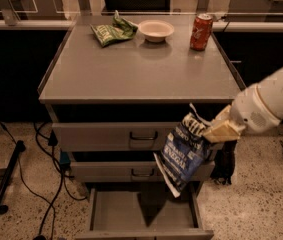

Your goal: Place blue chip bag into bottom drawer

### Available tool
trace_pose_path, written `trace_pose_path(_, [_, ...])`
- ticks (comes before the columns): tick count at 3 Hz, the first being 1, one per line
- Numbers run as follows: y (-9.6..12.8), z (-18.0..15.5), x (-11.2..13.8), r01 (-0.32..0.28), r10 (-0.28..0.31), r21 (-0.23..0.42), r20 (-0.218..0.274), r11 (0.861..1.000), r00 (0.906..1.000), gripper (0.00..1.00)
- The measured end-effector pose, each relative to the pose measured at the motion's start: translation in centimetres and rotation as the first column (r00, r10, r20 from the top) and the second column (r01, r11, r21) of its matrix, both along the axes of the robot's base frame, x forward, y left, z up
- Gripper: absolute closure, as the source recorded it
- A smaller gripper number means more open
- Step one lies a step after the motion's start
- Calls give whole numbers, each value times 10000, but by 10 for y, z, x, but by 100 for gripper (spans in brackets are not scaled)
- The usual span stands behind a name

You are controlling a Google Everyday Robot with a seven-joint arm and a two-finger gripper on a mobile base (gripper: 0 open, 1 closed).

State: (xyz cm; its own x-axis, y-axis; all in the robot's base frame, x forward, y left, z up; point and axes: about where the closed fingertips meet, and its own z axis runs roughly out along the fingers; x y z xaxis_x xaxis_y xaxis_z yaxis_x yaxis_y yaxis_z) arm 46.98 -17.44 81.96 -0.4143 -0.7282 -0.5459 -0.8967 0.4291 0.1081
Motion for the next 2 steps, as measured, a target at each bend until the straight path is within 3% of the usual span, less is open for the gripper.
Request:
trace_pose_path(1, [-11, -40, -7, 220, -220, 63, 0, 9997, 9998, 100])
trace_pose_path(2, [-11, -43, -7, 259, -259, 58, 14, 9996, 9997, 100])
